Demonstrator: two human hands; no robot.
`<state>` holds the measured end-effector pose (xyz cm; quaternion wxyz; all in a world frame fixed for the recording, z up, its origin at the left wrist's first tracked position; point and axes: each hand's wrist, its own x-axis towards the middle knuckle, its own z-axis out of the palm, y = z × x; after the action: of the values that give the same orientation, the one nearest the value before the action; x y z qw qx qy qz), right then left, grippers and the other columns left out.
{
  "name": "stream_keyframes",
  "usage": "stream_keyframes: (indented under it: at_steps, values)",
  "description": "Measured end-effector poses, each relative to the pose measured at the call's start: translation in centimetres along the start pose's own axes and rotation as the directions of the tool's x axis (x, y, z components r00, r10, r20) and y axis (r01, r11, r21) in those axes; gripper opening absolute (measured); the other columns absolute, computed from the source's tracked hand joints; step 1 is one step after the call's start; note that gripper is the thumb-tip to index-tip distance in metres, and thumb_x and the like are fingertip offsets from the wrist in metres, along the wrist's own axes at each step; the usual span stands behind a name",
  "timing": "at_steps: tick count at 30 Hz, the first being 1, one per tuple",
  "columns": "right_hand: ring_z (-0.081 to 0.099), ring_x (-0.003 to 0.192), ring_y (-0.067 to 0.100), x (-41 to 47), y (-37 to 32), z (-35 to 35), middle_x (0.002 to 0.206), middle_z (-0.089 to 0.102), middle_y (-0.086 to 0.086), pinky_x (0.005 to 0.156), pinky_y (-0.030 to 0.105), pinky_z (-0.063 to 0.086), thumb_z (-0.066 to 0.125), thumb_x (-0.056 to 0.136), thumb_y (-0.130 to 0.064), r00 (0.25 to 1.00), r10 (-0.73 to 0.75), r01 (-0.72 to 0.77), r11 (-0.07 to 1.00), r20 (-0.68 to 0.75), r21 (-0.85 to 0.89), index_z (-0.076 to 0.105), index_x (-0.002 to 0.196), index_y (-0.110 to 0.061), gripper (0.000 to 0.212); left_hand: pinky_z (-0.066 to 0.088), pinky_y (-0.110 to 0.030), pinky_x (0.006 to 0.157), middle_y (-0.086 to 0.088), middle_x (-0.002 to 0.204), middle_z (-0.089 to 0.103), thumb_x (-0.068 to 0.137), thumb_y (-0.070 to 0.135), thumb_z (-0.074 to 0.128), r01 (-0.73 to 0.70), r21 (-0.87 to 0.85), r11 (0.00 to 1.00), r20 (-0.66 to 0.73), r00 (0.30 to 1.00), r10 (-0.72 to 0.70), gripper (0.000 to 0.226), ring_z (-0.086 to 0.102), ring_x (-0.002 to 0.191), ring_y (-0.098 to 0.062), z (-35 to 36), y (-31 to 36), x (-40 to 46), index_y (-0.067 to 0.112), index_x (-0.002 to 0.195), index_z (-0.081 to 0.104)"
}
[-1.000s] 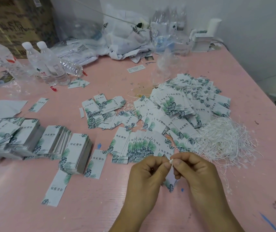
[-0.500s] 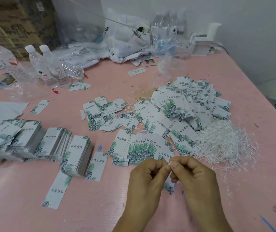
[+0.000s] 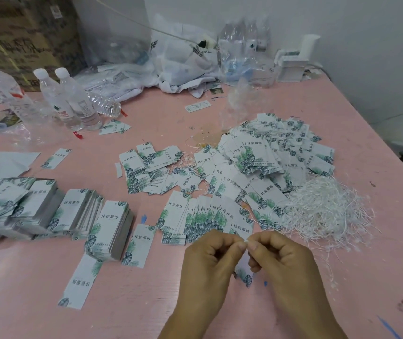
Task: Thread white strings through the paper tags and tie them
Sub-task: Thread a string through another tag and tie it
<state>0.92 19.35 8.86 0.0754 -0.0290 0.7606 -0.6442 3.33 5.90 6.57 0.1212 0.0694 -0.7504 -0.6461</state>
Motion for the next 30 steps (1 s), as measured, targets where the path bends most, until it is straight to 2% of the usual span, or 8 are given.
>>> stream_keyframes:
  at_steps: [2,4,8,10,14,18,22,30]
  values:
    - [0.064,0.059,0.007,0.1,-0.1,-0.4,0.065,0.069,-0.001,0.059,0.012,0.05,0.069,0.086,-0.015,1.0,-0.018,0.019,0.999,0.022,-0.033,0.072,0.079,-0.032,0.018,0.053,-0.027,0.06,0.007,0.075,0.07,0.077,0.045,0.068,-0.003,0.005,1.0,0.012,1.0,0.003,0.008,0.062,0.067,-0.008,-0.1,0.0,0.1,0.039,0.076,0.073]
    - [0.066,0.064,0.011,0.2,-0.2,-0.5,0.07,0.07,0.001,0.062,0.015,0.053,0.066,0.088,-0.013,0.998,-0.033,0.034,0.999,0.046,-0.023,0.07,0.081,-0.032,0.021,0.056,-0.04,0.063,0.003,0.077,0.069,0.076,0.046,0.066,0.004,-0.02,1.0,0.02,1.0,-0.004,0.011,0.064,0.069,-0.016,-0.1,0.0,0.2,0.039,0.077,0.074]
    - [0.068,0.064,0.019,0.5,-0.3,-0.6,0.071,0.071,0.009,0.062,0.023,0.056,0.063,0.088,-0.005,0.999,0.007,-0.012,0.99,0.039,0.141,0.071,0.079,-0.022,0.021,0.056,-0.051,0.065,-0.006,0.08,0.068,0.079,0.043,0.066,0.003,-0.075,0.997,0.038,0.999,0.0,0.013,0.064,0.072,-0.029,0.1,0.0,0.0,0.037,0.082,0.077]
    - [0.067,0.062,0.02,0.5,-0.4,-0.6,0.068,0.069,0.013,0.06,0.024,0.056,0.063,0.085,-0.001,0.999,0.044,-0.049,0.972,0.027,0.23,0.071,0.076,-0.015,0.019,0.056,-0.048,0.066,-0.007,0.082,0.068,0.08,0.041,0.066,0.01,-0.078,0.997,0.04,0.999,-0.007,0.011,0.064,0.073,-0.029,0.1,0.0,-0.1,0.038,0.083,0.076]
    - [0.063,0.057,0.02,0.6,-0.6,-0.6,0.066,0.067,0.015,0.056,0.024,0.055,0.062,0.084,0.008,0.997,0.075,-0.077,0.943,0.018,0.324,0.069,0.073,-0.01,0.022,0.053,-0.029,0.063,0.002,0.082,0.068,0.084,0.028,0.066,-0.017,-0.037,0.999,0.017,1.0,0.017,0.018,0.063,0.071,-0.015,0.2,0.0,-0.2,0.044,0.083,0.075]
    - [0.063,0.057,0.02,0.5,-1.0,-0.6,0.065,0.067,0.015,0.057,0.024,0.055,0.063,0.083,0.008,0.998,0.058,-0.06,0.952,0.015,0.301,0.074,0.079,-0.012,0.024,0.051,-0.025,0.065,0.009,0.08,0.068,0.083,0.038,0.065,-0.043,-0.014,0.999,0.001,0.999,0.043,0.011,0.063,0.074,-0.009,0.3,0.3,-0.4,0.045,0.085,0.073]
    - [0.066,0.057,0.019,0.4,-1.0,-0.6,0.065,0.069,0.016,0.058,0.022,0.056,0.065,0.081,0.008,0.996,0.08,-0.088,0.945,0.039,0.315,0.078,0.081,-0.017,0.028,0.047,-0.017,0.063,0.01,0.08,0.068,0.087,0.026,0.065,-0.059,-0.003,0.998,0.0,0.998,0.059,0.019,0.062,0.073,-0.007,0.2,0.3,-0.3,0.043,0.085,0.073]
    - [0.066,0.058,0.016,0.4,-1.4,-0.7,0.068,0.07,0.01,0.058,0.024,0.056,0.065,0.086,-0.001,0.998,-0.004,-0.003,0.992,0.055,0.128,0.077,0.081,-0.025,0.028,0.04,-0.008,0.065,0.017,0.078,0.063,0.088,0.033,0.063,-0.096,0.072,0.993,0.007,0.995,0.096,0.01,0.06,0.075,-0.005,0.2,0.7,-0.5,0.039,0.084,0.07]
